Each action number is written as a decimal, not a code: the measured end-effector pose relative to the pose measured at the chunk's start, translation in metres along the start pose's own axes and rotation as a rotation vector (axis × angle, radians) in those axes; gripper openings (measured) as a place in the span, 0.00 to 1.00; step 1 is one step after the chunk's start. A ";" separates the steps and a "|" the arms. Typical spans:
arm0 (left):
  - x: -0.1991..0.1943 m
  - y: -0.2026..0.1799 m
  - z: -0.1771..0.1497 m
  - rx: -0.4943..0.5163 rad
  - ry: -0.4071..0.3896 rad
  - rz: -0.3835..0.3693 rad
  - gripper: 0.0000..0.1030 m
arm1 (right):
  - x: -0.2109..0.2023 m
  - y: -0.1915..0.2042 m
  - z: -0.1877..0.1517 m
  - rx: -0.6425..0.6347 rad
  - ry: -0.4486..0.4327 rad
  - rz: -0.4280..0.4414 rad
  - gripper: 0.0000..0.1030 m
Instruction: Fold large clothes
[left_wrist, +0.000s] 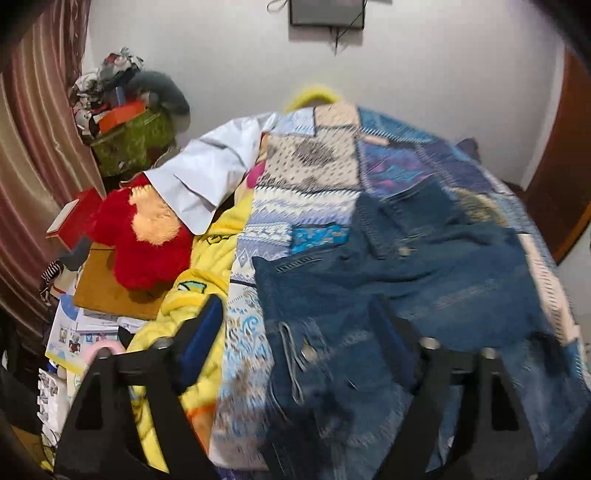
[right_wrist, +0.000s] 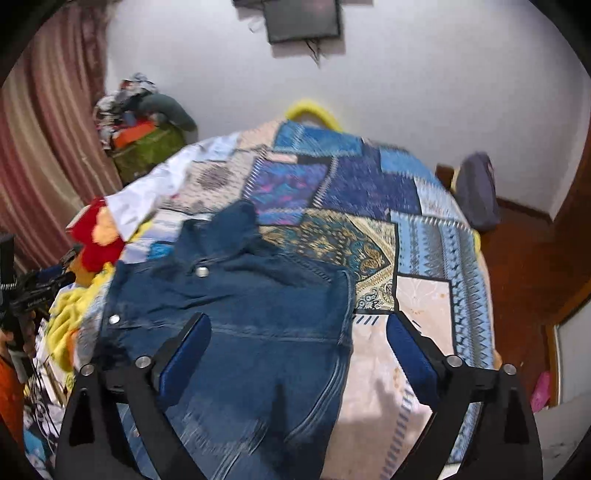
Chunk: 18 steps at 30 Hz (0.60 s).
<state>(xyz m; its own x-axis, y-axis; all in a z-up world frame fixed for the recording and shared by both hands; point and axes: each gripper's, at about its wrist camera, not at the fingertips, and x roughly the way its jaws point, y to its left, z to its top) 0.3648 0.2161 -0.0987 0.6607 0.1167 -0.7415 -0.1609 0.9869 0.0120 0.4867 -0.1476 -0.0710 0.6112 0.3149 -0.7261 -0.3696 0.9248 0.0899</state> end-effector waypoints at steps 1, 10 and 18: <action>-0.015 -0.001 -0.005 -0.005 -0.016 -0.012 0.84 | -0.012 0.006 -0.005 -0.013 -0.008 0.009 0.95; -0.073 0.009 -0.074 -0.068 0.010 -0.065 0.87 | -0.069 0.032 -0.080 -0.008 0.007 0.090 0.97; -0.032 0.035 -0.178 -0.207 0.248 -0.094 0.87 | -0.057 0.023 -0.160 0.067 0.159 0.083 0.97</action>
<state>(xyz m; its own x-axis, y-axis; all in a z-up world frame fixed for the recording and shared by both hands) 0.2078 0.2276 -0.1939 0.4851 -0.0299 -0.8740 -0.2694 0.9457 -0.1819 0.3311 -0.1782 -0.1365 0.4603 0.3583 -0.8123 -0.3640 0.9107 0.1954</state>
